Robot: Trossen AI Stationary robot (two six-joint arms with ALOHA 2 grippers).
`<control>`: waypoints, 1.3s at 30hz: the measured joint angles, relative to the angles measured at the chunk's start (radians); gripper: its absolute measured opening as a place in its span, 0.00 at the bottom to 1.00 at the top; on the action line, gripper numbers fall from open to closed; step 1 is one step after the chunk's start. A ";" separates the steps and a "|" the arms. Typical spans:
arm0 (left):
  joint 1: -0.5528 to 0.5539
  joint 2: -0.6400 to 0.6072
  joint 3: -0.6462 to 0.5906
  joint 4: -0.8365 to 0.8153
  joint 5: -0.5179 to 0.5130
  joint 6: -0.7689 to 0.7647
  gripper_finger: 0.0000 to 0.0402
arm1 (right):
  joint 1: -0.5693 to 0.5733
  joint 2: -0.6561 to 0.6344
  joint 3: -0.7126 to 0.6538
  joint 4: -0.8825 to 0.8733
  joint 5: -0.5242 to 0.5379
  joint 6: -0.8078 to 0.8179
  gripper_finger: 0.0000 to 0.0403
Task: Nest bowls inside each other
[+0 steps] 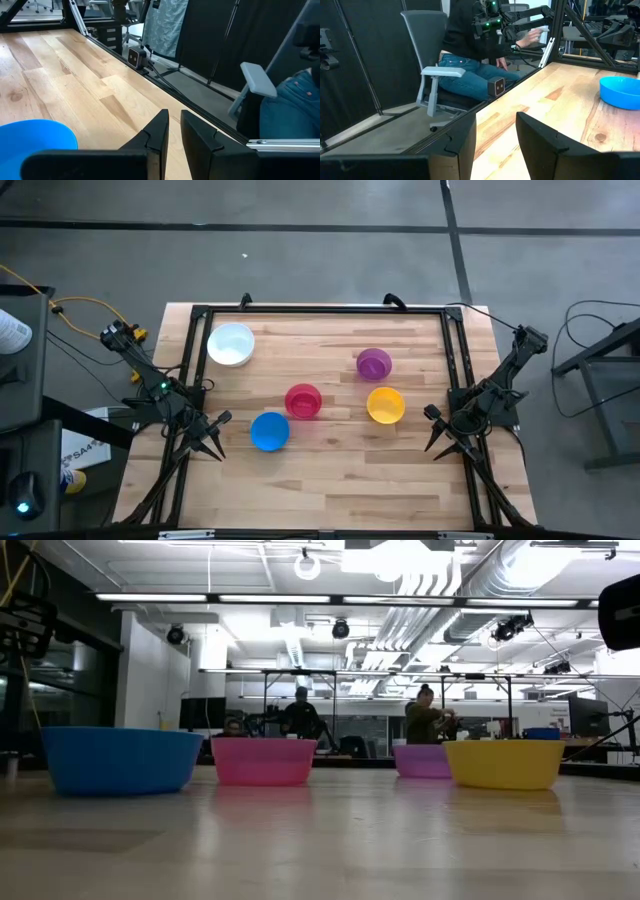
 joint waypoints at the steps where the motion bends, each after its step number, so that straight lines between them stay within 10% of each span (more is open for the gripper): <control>1: 0.000 0.000 0.000 0.000 0.000 0.000 0.12 | 0.000 0.000 0.000 0.000 0.000 0.000 0.33; 31: 0.000 0.000 0.000 0.000 -0.003 0.000 0.12 | 0.000 0.000 0.000 0.000 0.000 0.000 0.33; 39: 0.000 0.000 0.000 0.020 -0.188 -0.034 0.12 | 0.000 0.000 0.000 0.000 0.000 0.000 0.33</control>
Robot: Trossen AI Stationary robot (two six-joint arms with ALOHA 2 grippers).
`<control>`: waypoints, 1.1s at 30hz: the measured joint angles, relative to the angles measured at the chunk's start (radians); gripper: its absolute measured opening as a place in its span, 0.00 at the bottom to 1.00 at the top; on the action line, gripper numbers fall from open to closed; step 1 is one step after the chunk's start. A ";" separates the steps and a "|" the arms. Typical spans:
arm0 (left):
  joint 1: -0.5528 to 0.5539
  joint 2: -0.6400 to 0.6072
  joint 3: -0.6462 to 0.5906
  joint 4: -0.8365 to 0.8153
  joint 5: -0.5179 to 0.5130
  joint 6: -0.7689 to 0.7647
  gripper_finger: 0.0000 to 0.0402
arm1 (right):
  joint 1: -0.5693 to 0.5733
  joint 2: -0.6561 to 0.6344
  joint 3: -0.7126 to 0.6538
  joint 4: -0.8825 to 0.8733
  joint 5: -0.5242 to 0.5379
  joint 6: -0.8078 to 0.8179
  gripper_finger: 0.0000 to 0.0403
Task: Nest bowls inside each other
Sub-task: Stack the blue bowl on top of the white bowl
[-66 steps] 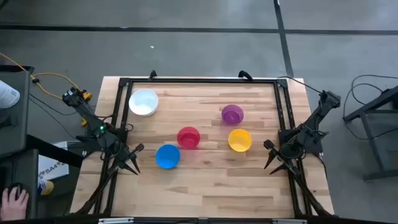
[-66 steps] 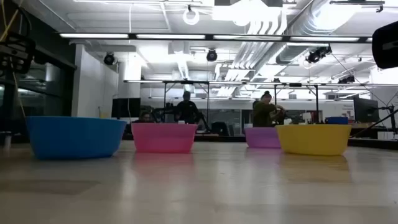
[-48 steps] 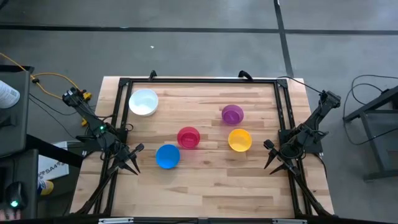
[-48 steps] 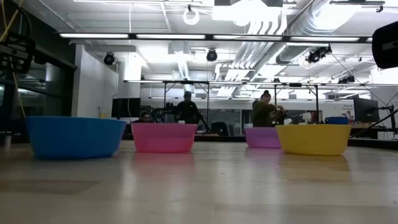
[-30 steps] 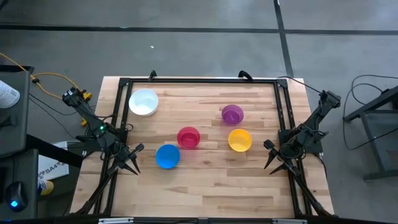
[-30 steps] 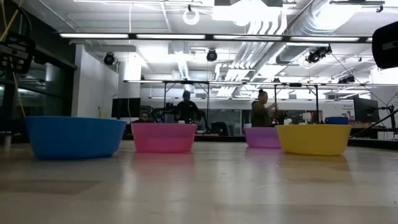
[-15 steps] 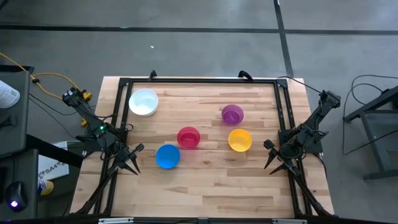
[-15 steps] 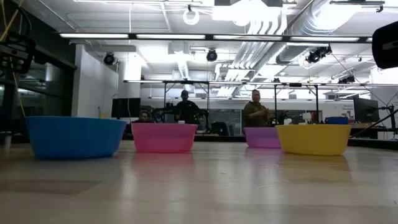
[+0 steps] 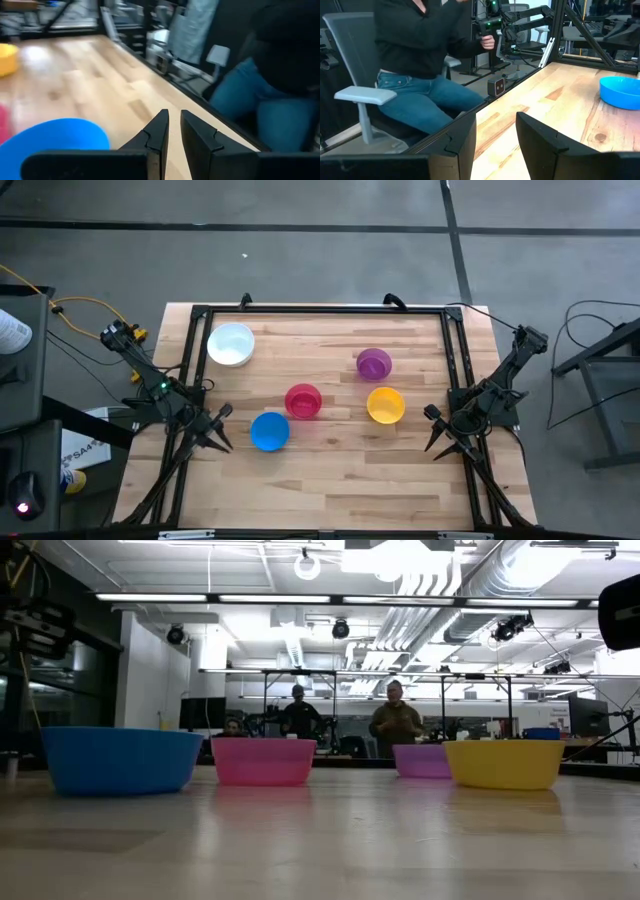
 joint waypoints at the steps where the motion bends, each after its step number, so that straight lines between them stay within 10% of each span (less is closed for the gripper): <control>1: 0.000 0.000 0.000 0.004 -0.033 -0.024 0.12 | 0.000 0.000 0.000 0.000 0.000 0.000 0.33; 20: 0.001 0.054 0.110 -0.163 -0.367 -0.116 0.12 | 0.000 0.000 0.000 0.000 0.000 0.000 0.33; 33: 0.008 0.372 0.359 -0.391 -0.416 -0.313 0.12 | 0.000 0.000 0.000 0.000 0.000 0.000 0.33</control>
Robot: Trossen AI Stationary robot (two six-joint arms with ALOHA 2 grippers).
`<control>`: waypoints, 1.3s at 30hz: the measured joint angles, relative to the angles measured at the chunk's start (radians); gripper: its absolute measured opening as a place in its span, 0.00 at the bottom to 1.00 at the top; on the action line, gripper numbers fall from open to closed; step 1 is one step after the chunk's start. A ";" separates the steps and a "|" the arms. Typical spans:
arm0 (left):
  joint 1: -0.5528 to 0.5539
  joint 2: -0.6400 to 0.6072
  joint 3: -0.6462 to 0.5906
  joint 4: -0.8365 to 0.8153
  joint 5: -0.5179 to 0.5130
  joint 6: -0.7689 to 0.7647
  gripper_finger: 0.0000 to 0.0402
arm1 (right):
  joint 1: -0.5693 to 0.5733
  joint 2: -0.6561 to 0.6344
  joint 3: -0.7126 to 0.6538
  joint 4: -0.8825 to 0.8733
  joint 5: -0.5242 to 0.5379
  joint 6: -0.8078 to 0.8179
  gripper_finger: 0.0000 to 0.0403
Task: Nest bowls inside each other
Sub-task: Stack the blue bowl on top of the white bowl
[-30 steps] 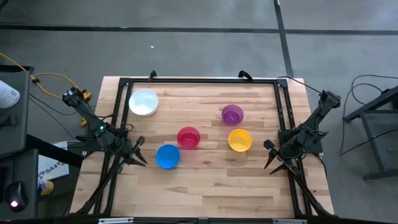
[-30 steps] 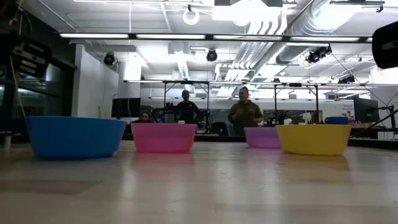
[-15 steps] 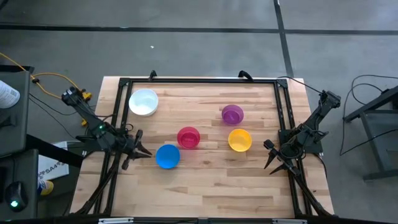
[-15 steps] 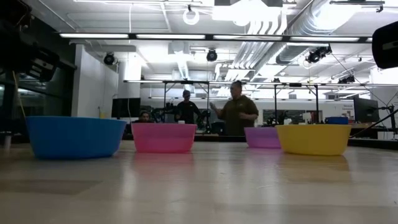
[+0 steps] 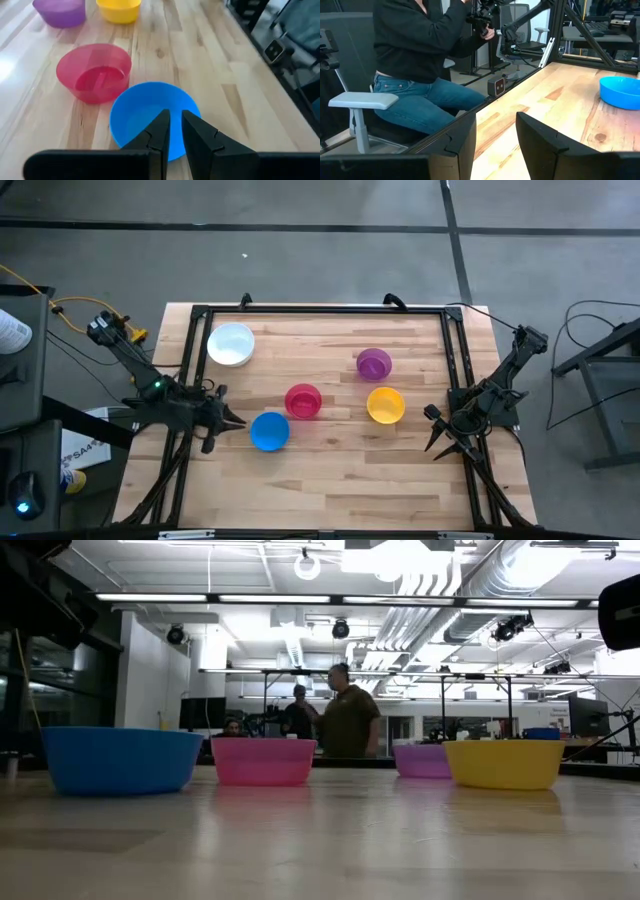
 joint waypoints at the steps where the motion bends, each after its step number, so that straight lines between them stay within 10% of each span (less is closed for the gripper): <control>1: 0.012 0.040 0.024 -0.010 0.002 -0.018 0.12 | 0.000 0.000 0.000 0.000 0.000 0.000 0.33; 17: 0.265 0.595 0.383 -0.194 0.337 -0.082 0.12 | 0.000 0.000 0.000 0.000 0.000 0.000 0.33; 39: 0.527 0.758 0.525 -0.347 0.412 -0.050 0.12 | 0.000 0.000 0.000 0.000 0.000 0.000 0.33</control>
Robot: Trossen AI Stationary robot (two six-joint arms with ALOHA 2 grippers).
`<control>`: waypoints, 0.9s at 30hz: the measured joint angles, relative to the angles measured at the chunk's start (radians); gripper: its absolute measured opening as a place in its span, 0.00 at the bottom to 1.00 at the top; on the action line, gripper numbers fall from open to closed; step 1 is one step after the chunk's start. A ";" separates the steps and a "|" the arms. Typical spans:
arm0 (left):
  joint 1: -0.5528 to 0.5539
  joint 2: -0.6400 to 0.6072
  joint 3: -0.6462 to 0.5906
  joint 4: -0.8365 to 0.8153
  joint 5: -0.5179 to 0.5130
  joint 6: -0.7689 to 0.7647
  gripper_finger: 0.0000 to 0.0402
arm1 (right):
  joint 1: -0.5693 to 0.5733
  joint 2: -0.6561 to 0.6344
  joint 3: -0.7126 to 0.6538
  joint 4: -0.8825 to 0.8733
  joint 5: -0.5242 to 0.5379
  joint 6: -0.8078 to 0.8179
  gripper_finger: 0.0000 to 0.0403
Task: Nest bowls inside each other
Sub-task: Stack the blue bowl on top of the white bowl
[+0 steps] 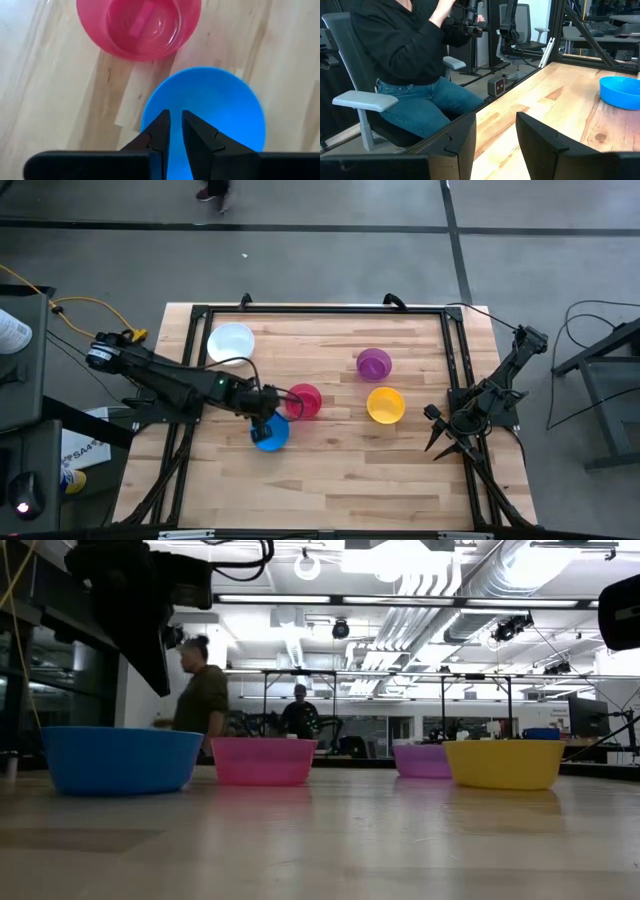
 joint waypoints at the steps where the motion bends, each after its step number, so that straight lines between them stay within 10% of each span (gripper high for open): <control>1: 0.005 0.000 0.000 -0.011 0.011 0.019 0.12 | 0.000 0.000 0.000 0.000 0.000 0.000 0.33; 27: -0.190 0.073 0.000 0.117 0.240 -0.124 0.12 | 0.000 0.000 0.000 0.002 0.000 0.000 0.33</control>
